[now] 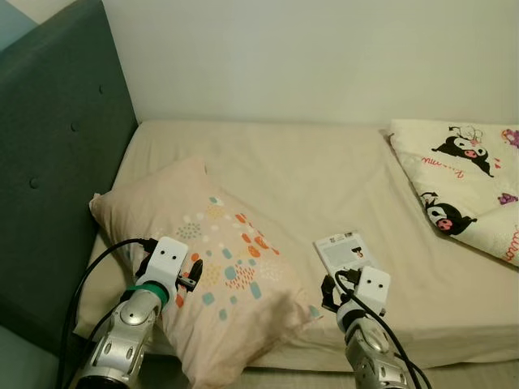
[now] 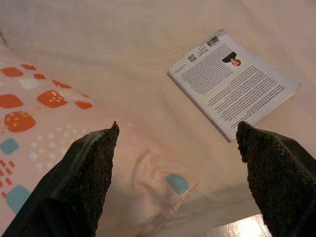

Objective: Clean up the room

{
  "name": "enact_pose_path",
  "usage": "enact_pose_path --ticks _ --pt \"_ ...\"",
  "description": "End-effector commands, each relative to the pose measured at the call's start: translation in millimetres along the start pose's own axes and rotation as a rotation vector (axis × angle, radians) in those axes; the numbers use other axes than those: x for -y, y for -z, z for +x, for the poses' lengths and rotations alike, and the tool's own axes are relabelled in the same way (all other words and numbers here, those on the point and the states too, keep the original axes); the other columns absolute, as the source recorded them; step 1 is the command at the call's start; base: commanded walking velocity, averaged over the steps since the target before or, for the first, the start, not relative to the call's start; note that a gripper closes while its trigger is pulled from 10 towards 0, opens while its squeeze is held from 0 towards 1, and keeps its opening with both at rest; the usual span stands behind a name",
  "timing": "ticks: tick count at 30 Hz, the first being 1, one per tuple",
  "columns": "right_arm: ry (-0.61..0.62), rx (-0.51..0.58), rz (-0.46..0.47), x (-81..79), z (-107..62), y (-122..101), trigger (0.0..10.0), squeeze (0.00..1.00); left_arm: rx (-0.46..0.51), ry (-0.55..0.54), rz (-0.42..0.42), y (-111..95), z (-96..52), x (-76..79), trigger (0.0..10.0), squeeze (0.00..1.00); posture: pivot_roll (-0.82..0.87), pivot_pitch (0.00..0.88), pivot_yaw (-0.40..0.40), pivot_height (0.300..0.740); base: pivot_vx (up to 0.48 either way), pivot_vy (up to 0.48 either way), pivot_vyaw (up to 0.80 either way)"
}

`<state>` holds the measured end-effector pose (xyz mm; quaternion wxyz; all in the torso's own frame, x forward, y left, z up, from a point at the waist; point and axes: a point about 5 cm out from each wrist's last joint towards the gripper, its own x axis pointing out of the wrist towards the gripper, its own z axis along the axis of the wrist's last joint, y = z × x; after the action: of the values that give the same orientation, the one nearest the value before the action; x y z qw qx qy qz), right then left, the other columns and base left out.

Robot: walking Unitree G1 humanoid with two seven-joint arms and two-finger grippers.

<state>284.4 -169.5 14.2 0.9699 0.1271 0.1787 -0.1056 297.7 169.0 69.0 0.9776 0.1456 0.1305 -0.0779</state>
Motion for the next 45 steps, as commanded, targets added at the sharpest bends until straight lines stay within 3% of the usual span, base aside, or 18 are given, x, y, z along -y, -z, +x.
enact_pose_path --ticks 1,9,17,19,20,22,24,28,30,32,33,34,35,36,39,42,45 --pt "-0.005 -0.013 -0.005 -1.0 -0.7 3 10.0 0.0 -0.01 0.008 0.008 4 -2.8 2.2 10.0 0.0 0.13 0.0 0.025 0.645 0.0 0.0 0.0" --pt "-0.011 -0.017 -0.007 -1.2 -1.0 4 10.0 0.0 -0.013 0.008 0.014 5 -3.8 2.7 10.0 0.0 0.14 0.0 0.016 0.61 0.0 0.0 0.0" --pt "-0.031 -0.021 -0.009 -5.1 0.2 2 10.0 0.0 0.004 -0.025 0.019 -2 -0.7 -6.2 10.0 0.0 0.14 0.009 0.006 0.58 0.0 0.0 0.0" --pt "-0.046 -0.007 0.003 -6.6 0.4 0 10.0 0.0 0.094 -0.031 -0.021 -18 0.5 -6.7 10.0 0.0 0.15 0.019 0.002 0.57 0.0 0.0 0.0" --pt "-0.046 -0.007 0.003 -6.6 0.4 0 10.0 0.0 0.094 -0.031 -0.021 -18 0.5 -6.7 10.0 0.0 0.15 0.019 0.002 0.57 0.0 0.0 0.0" --pt "-0.041 -0.004 -0.003 -5.3 0.6 -1 10.0 0.0 0.214 0.037 -0.079 -40 -1.0 0.9 10.0 0.0 0.15 0.025 -0.003 0.57 0.0 0.0 0.0" --pt "-0.036 0.0 -0.009 -3.9 2.3 -3 10.0 0.0 0.35 0.21 -0.13 -65 -7.0 19.0 10.0 0.0 0.16 0.027 -0.008 0.57 0.0 0.0 0.0" --pt "-0.029 0.026 -0.002 -4.3 5.6 -10 10.0 0.0 0.396 0.411 -0.134 -77 -14.0 39.3 10.0 0.0 0.16 0.028 -0.011 0.57 0.0 0.0 0.0" --pt "-0.028 0.036 -0.004 -4.6 8.7 -17 10.0 0.0 0.385 0.564 -0.121 -79 -17.9 53.6 10.0 0.0 0.16 0.029 -0.013 0.57 0.0 0.0 0.0" --pt "-0.028 0.04 -0.006 -4.7 9.8 -19 10.0 0.0 0.379 0.62 -0.117 -80 -19.5 58.7 10.0 0.0 0.16 0.029 -0.013 0.57 0.0 0.0 0.0" --pt "-0.026 0.042 -0.015 -3.3 11.0 -21 10.0 0.0 0.357 0.698 -0.089 -80 -21.8 64.5 2.9 0.0 0.16 0.029 -0.013 0.57 0.0 0.0 0.0" --pt "-0.024 0.041 -0.021 -2.3 11.6 -22 10.0 0.0 0.342 0.74 -0.07 -80 -23.1 67.4 2.9 0.0 0.16 0.029 -0.013 0.57 0.0 0.0 0.0" --pt "-0.019 0.041 -0.025 0.3 12.4 -23 10.0 0.0 0.298 0.777 -0.009 -74 -23.0 69.3 0.0 0.0 0.16 0.029 -0.018 0.57 0.0 0.0 0.0" --pt "-0.012 0.04 -0.031 3.3 13.2 -24 10.0 0.0 0.242 0.793 0.07 -65 -20.9 68.4 0.0 0.0 0.16 0.029 -0.018 0.57 0.0 0.0 0.0" --pt "-0.008 0.04 -0.033 5.3 13.8 -25 10.0 0.0 0.192 0.803 0.13 -56 -19.3 66.8 0.0 0.0 0.16 0.029 -0.018 0.57 0.0 0.0 0.0" --pt "-0.001 0.037 -0.039 8.0 15.8 -27 10.0 0.0 0.037 0.836 0.256 -24 -16.0 63.2 0.0 0.0 0.16 0.036 -0.026 0.57 0.0 0.0 0.0" --pt "-0.003 0.036 -0.041 7.1 16.6 -28 10.0 0.0 -0.025 0.854 0.267 -12 -15.7 62.9 0.0 0.0 0.16 0.036 -0.026 0.57 0.0 0.0 0.0"
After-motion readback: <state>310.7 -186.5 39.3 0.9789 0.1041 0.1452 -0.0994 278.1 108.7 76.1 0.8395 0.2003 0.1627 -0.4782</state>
